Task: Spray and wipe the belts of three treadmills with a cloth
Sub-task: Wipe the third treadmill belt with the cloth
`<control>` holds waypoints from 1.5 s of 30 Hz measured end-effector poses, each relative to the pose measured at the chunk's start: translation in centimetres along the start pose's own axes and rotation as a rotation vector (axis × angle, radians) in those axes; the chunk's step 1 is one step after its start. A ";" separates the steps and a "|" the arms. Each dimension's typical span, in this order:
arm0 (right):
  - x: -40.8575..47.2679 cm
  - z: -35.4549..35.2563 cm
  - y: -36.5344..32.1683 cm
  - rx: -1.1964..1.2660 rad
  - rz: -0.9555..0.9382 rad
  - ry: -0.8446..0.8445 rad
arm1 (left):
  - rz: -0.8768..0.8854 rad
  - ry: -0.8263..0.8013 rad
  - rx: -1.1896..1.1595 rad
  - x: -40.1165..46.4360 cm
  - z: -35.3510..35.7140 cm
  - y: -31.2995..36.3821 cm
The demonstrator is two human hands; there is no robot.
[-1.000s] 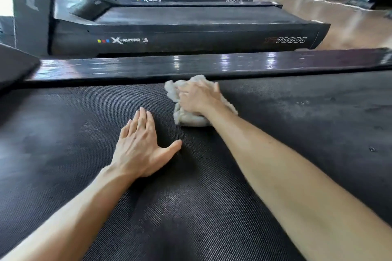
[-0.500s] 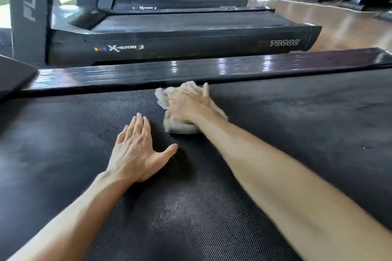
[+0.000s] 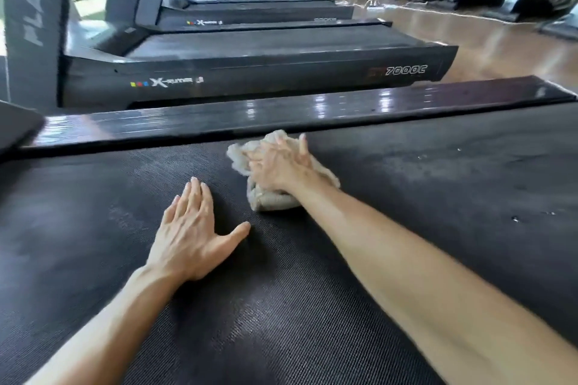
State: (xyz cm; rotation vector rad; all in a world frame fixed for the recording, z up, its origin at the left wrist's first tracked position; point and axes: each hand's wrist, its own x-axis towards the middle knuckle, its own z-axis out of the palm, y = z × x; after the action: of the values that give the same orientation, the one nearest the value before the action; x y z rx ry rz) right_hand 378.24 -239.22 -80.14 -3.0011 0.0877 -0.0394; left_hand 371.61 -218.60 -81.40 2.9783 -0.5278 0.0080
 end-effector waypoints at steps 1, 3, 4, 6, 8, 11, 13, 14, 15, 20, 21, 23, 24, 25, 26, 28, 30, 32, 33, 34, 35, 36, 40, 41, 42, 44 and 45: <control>0.3 -0.1 2.5 -0.001 0.057 -0.007 | -0.001 -0.002 -0.003 -0.1 0.0 -0.1; 0.9 -0.3 8.2 0.012 0.242 0.036 | -0.004 0.004 -0.015 -0.2 0.1 -0.1; 0.7 -0.3 10.2 0.013 0.308 0.063 | -0.001 0.013 -0.012 -0.3 0.2 0.0; 0.7 0.0 10.9 -0.012 0.343 0.105 | 0.000 0.024 -0.010 -0.3 0.2 0.1; -0.1 -0.3 8.5 -0.060 0.250 0.130 | 0.007 0.014 0.005 -0.3 -0.1 0.4; -2.9 0.1 4.6 0.003 0.003 0.134 | 0.026 0.017 0.043 -0.4 -0.6 0.6; -4.4 0.8 4.0 0.056 -0.068 0.155 | 0.033 0.013 0.061 -1.0 -1.0 1.2; -5.3 1.0 4.2 0.065 -0.071 0.155 | 0.032 0.016 0.051 -1.5 -1.1 1.7; -6.3 1.2 4.7 0.063 -0.061 0.144 | 0.024 0.022 0.029 -2.1 -1.2 2.4; -14.0 1.3 7.0 0.066 0.027 0.119 | -0.021 0.037 -0.099 -8.7 -1.6 6.3; -16.3 1.1 7.1 0.061 0.015 0.149 | -0.032 0.048 -0.105 -10.3 -1.8 7.1; -20.3 0.3 7.3 0.072 -0.018 0.186 | -0.058 0.040 -0.109 -13.7 -3.0 8.9; -22.7 0.2 7.6 0.079 -0.027 0.177 | -0.064 0.030 -0.113 -15.6 -3.6 10.1; -25.0 -0.1 7.5 0.105 -0.011 0.164 | -0.072 0.046 -0.133 -17.2 -4.2 10.8; -26.6 -0.7 7.6 0.112 -0.016 0.145 | -0.107 0.059 -0.162 -18.5 -4.9 11.8; -30.6 -0.9 7.8 0.128 0.005 0.075 | -0.141 0.020 -0.198 -21.9 -6.2 14.1; -33.9 -1.5 8.2 0.160 0.019 0.063 | -0.138 0.041 -0.204 -24.3 -6.7 15.8; -37.2 -2.1 8.6 0.175 0.024 0.054 | -0.141 0.030 -0.230 -26.4 -7.5 17.6; -38.1 -2.0 8.7 0.177 0.018 0.045 | -0.133 0.022 -0.218 -27.0 -7.3 17.9; -39.5 -2.2 9.0 0.177 0.027 0.035 | -0.120 0.020 -0.211 -28.0 -7.5 18.8; -40.5 -2.6 9.3 0.178 0.048 0.021 | -0.107 0.019 -0.200 -28.8 -7.6 19.4; -41.2 -2.8 9.2 0.175 0.058 0.015 | -0.090 0.021 -0.188 -29.5 -7.9 19.8; -43.6 -3.4 9.5 0.166 0.072 0.022 | -0.052 0.037 -0.141 -31.3 -9.4 21.1; -43.8 -3.4 9.5 0.162 0.071 0.018 | -0.050 0.042 -0.134 -31.4 -9.6 21.2; -44.0 -3.4 9.8 0.166 0.076 0.018 | -0.049 0.034 -0.139 -31.5 -9.6 21.5; -44.5 -3.9 10.1 0.166 0.120 0.012 | -0.053 0.009 -0.138 -31.7 -9.4 21.7; -44.8 -4.0 10.5 0.154 0.131 0.011 | -0.052 -0.002 -0.133 -31.7 -9.0 21.9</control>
State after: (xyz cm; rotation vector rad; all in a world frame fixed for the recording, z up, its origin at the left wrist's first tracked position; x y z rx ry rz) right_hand 332.83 -247.46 -78.65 -2.8347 0.2693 -0.0463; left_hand 334.47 -227.13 -70.74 2.8613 -0.4331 -0.0339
